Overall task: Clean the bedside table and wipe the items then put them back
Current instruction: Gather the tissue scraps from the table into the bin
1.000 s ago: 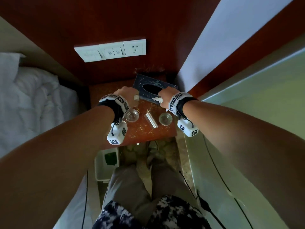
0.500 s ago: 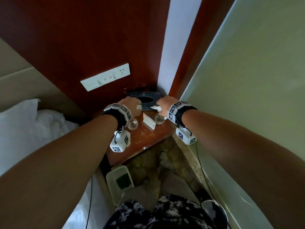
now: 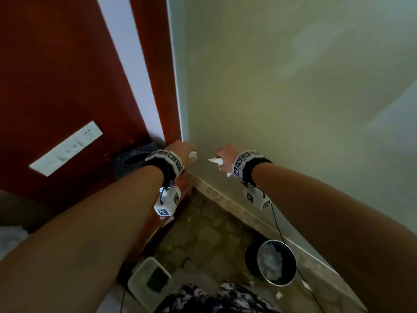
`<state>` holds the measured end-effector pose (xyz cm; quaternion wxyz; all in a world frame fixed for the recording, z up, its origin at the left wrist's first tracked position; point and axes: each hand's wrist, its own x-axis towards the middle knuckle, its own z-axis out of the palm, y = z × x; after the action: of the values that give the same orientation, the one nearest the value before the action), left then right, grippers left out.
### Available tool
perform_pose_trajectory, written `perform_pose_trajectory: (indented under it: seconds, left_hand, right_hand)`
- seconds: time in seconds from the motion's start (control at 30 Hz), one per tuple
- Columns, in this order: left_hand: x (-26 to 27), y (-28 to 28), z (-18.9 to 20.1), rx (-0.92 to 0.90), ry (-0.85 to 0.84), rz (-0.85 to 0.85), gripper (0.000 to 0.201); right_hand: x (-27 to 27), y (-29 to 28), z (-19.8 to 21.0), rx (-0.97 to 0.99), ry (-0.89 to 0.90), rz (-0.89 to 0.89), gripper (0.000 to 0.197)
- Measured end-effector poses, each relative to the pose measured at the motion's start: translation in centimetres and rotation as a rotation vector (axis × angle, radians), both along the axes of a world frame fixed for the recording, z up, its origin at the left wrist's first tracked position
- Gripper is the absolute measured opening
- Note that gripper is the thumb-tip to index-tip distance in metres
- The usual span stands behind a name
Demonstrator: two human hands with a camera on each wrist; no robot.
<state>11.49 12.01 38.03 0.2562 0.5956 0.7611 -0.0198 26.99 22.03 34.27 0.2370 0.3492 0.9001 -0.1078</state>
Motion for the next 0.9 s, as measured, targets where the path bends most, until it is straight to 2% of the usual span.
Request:
perform_pose_trajectory:
  seconds: [0.1, 0.2, 0.27, 0.4, 0.47, 0.6, 0.7, 0.8, 0.9]
  left_hand:
    - [6.1, 2.2, 0.1, -0.01, -0.026, -0.078, 0.035]
    - [13.4, 3.9, 0.0, -0.022, -0.037, -0.146, 0.04]
    - [18.5, 4.6, -0.5, -0.036, -0.054, -0.19, 0.041]
    - [27.8, 4.9, -2.6, -0.102, -0.032, -0.275, 0.042]
    - [31.8, 4.9, -4.0, -0.136, -0.029, -0.297, 0.041]
    - [38.9, 5.3, -7.7, -0.199, -0.052, -0.331, 0.037]
    - [43.2, 5.3, -11.0, -0.263, -0.06, -0.369, 0.043]
    - [46.3, 5.3, -15.5, -0.333, -0.094, -0.383, 0.039]
    - [48.1, 4.9, -21.6, -0.412, -0.099, -0.371, 0.034]
  right_hand:
    - [7.0, 0.0, 0.4, -0.019, 0.016, -0.119, 0.022]
    - [14.4, -0.5, 0.6, -0.073, 0.064, -0.264, 0.03]
    - [19.5, -1.0, 0.3, -0.105, 0.07, -0.333, 0.026]
    - [29.1, -2.5, -1.4, -0.158, 0.097, -0.403, 0.013]
    - [33.1, -3.2, -2.8, -0.19, 0.083, -0.42, 0.015]
    - [39.9, -4.4, -7.1, -0.264, 0.09, -0.512, 0.02]
    - [43.8, -5.4, -11.2, -0.31, 0.106, -0.606, 0.02]
    - [46.5, -6.3, -16.1, -0.358, 0.135, -0.727, 0.019]
    - [48.5, -7.6, -22.6, -0.43, 0.182, -0.875, 0.027]
